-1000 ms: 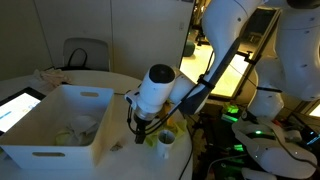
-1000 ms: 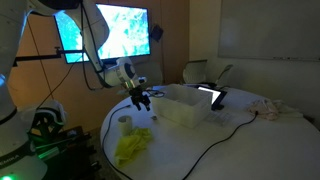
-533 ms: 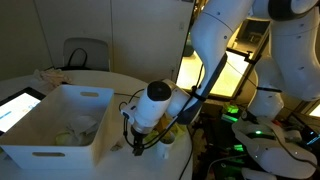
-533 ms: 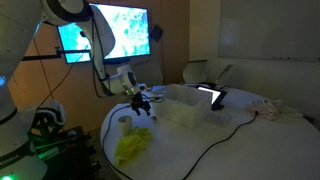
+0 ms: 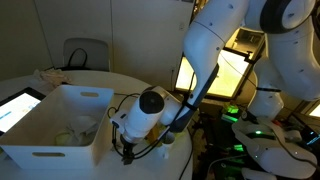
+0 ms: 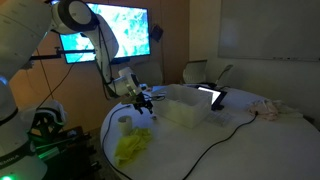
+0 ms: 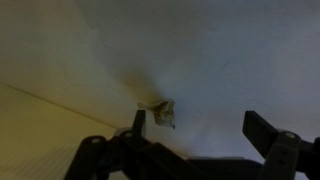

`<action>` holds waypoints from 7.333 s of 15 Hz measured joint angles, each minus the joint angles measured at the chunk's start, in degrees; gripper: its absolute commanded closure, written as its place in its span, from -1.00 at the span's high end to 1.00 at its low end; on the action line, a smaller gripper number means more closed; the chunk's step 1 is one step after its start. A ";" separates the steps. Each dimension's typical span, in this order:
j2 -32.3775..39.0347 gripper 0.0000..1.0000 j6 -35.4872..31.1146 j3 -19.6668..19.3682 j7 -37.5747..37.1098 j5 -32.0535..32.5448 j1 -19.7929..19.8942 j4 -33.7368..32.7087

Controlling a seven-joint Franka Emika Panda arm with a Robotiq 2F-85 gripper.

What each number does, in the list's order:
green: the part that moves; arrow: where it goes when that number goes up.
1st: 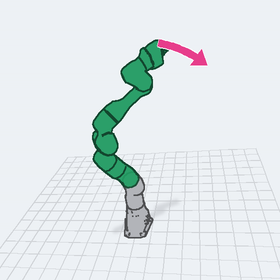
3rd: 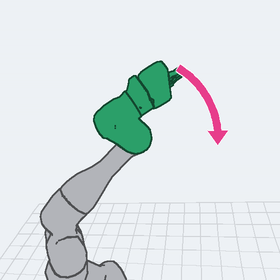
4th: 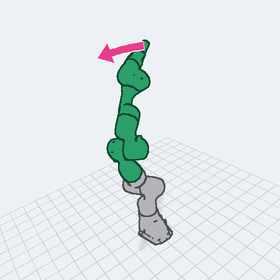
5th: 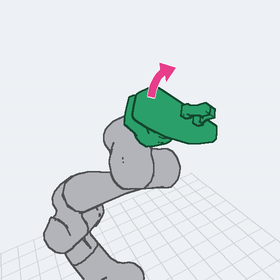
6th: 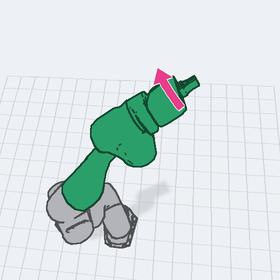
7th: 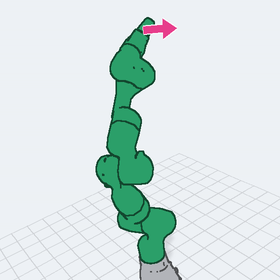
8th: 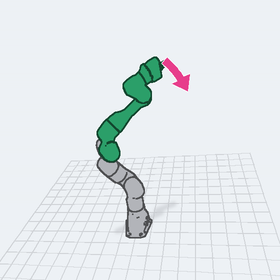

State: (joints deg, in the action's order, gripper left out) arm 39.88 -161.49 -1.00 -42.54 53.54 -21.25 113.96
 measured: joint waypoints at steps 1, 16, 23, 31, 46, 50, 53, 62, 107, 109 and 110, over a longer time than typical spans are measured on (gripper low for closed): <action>0.89 1.00 0.00 -0.33 -0.56 0.41 -0.87 -1.13; 10.44 1.00 -2.05 -4.74 -2.91 1.06 -3.42 -11.16; 10.42 1.00 -7.22 -9.78 -5.68 2.00 -3.47 -10.67; 9.49 1.00 -10.03 1.64 1.17 -5.02 10.30 -7.95; 7.93 1.00 -9.87 0.59 26.63 -40.56 7.59 -7.04; 8.05 1.00 -9.87 -3.57 26.81 -41.10 3.40 -6.89; 8.41 1.00 -9.87 -4.70 27.03 -41.11 1.97 -6.74; 9.41 1.00 -10.95 -4.50 27.74 -41.48 1.10 -5.51; 13.95 -0.72 -20.90 -16.36 29.10 -53.14 -11.78 -4.72; 13.18 -0.73 -20.83 -16.32 30.34 -53.02 -12.26 -3.75; 12.40 -0.74 -20.66 -16.28 30.94 -52.83 -12.65 -2.79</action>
State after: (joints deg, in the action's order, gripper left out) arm 52.28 -182.15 -17.28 -11.60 0.71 -33.89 111.18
